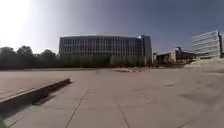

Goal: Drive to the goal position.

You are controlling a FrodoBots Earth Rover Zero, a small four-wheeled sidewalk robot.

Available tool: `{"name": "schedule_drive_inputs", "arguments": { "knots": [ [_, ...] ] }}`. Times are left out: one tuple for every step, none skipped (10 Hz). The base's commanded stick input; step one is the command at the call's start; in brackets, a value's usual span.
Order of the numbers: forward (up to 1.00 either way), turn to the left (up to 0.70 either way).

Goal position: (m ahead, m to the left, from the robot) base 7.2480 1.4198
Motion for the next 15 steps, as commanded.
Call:
{"name": "schedule_drive_inputs", "arguments": {
  "knots": [
    [0.70,0.00],
    [0.70,0.00],
    [0.70,0.00],
    [0.70,0.00],
    [0.70,0.00],
    [0.70,0.00],
    [0.70,0.00],
    [0.70,0.00],
    [0.70,0.00],
    [0.70,0.00],
    [0.70,0.00],
    [0.70,0.00],
    [0.70,0.00],
    [0.70,0.00],
    [0.70,0.00]
  ]
}}
